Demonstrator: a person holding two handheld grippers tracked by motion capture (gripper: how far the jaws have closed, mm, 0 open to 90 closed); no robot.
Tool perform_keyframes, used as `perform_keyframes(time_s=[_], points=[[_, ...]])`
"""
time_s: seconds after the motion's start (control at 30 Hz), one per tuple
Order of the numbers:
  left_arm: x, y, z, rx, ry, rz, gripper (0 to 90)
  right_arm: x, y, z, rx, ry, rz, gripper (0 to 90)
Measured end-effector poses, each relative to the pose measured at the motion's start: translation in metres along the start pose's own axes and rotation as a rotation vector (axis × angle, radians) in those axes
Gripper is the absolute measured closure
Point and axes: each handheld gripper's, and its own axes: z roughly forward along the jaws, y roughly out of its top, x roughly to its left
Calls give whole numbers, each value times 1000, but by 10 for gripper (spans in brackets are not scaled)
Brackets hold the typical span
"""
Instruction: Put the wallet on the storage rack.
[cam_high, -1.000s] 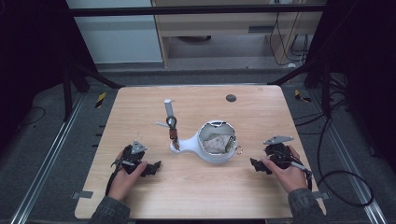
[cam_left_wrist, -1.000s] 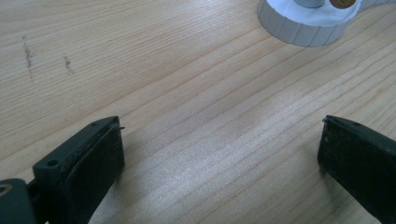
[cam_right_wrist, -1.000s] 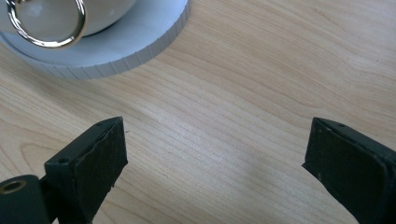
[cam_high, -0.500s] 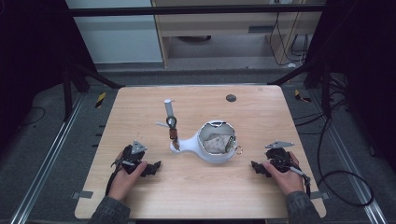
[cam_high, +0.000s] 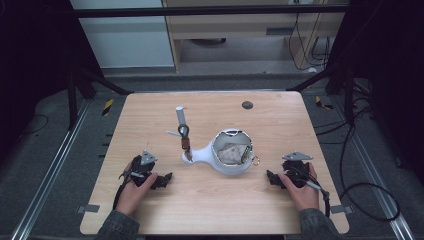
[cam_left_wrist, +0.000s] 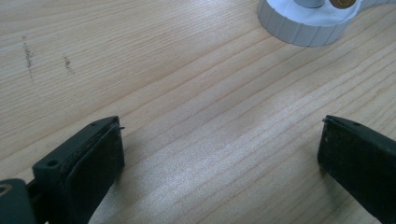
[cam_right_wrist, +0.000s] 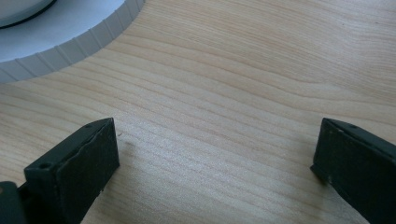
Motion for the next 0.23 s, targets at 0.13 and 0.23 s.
perform_keyframes(time_s=[0.13, 0.23], points=[[0, 0, 0, 0, -1, -1, 0, 2, -1, -1, 0, -10, 13, 5], [0, 0, 1, -1, -3, -2, 0, 3, -2, -2, 1, -12, 18, 6]])
